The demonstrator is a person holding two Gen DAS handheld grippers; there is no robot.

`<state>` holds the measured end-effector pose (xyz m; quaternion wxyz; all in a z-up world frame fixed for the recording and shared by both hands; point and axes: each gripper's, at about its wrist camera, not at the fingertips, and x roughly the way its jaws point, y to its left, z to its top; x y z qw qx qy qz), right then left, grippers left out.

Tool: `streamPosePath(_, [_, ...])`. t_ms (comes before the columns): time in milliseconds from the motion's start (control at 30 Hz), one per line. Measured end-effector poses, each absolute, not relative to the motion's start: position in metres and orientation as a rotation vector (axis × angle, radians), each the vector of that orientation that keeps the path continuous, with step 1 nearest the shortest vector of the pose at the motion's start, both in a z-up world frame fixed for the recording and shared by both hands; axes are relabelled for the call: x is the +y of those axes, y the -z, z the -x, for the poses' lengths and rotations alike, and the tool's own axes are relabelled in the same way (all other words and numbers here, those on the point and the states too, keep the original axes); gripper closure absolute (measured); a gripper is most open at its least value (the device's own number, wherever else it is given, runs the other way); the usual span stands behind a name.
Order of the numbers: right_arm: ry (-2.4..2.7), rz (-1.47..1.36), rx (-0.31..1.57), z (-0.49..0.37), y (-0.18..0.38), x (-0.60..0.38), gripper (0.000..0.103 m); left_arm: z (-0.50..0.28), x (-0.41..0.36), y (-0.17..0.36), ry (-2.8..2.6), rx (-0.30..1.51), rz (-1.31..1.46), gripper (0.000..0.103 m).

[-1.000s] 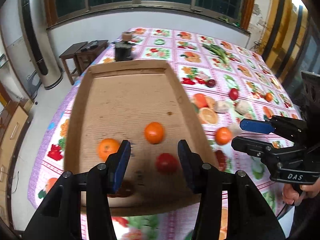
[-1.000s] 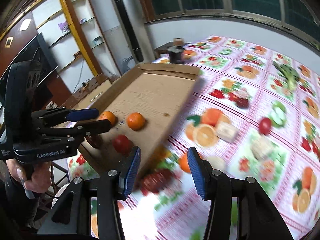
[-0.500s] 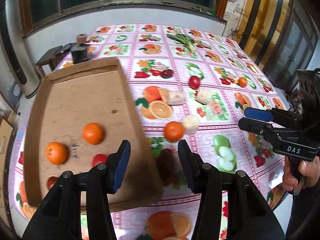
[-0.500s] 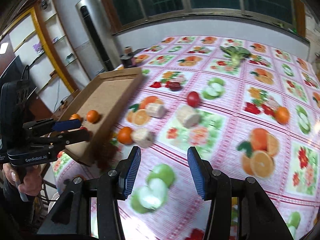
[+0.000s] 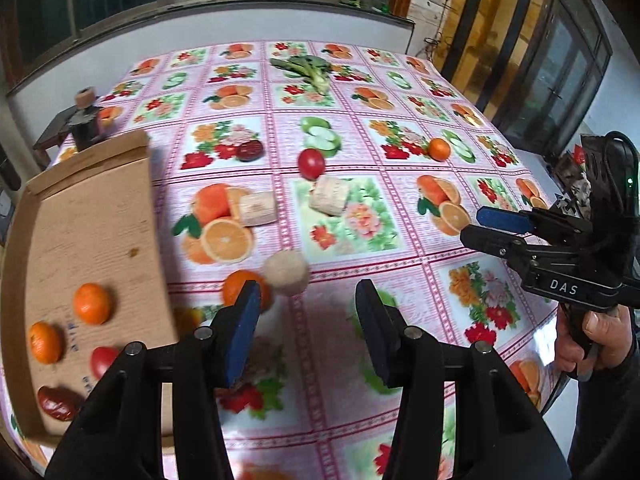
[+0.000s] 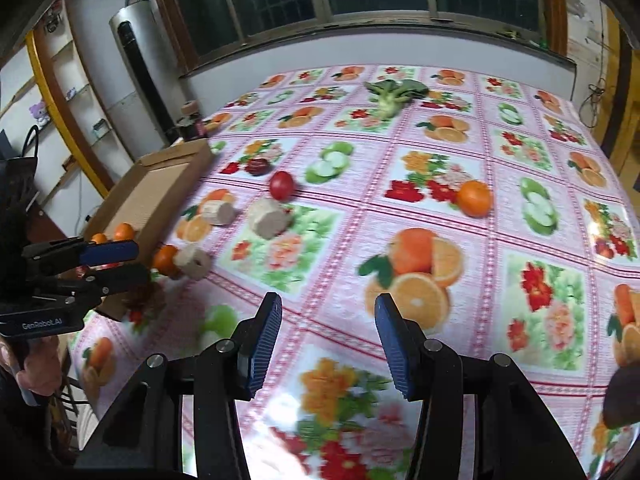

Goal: Organize fruits
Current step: 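Grasp a white root piece with the left tool while the right tool grasps an orange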

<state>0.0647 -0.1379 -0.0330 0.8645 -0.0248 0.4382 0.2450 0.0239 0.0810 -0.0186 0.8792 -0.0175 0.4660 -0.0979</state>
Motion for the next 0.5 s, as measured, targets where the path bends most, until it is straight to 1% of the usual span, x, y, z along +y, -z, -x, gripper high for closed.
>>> streamPosePath(233, [-0.418,0.069,0.912,-0.097,0.036,-0.163,0.052,-0.052,0.065,0.027,0.225,1.008,0.034,0.056])
streamPosePath(500, [-0.353,0.048,0.920,-0.154,0.049,-0.180,0.052,-0.096,0.048,0.040,0.201,1.046,0.020,0.056])
